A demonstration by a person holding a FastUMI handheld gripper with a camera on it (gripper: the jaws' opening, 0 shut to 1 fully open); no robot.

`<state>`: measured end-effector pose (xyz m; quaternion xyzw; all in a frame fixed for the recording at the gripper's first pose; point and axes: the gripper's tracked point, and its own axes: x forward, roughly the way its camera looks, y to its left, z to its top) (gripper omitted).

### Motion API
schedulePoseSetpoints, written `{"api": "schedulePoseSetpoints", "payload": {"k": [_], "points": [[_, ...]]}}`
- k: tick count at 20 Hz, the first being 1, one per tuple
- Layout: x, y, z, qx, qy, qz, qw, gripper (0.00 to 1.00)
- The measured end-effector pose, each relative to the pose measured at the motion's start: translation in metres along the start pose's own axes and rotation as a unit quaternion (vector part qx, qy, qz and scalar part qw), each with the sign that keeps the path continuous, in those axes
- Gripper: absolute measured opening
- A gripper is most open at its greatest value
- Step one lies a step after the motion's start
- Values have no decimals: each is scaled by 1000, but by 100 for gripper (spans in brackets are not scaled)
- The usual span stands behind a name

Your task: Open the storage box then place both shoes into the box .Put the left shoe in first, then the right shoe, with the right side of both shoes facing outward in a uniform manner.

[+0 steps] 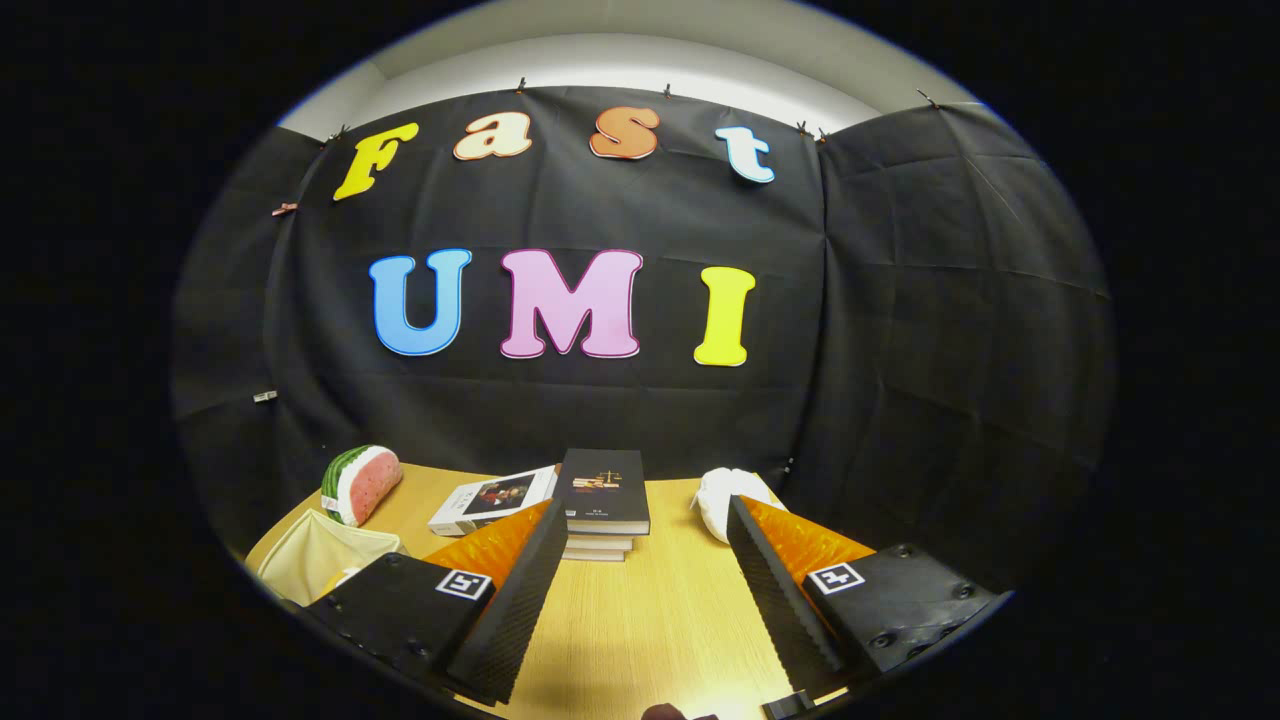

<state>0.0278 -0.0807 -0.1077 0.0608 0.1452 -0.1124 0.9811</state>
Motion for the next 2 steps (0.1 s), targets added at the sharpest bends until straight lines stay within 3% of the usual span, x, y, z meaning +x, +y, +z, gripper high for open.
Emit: {"api": "schedulePoseSetpoints", "payload": {"k": [2], "points": [[6, -1, -4, 1, 6, 1, 1000, 98]]}}
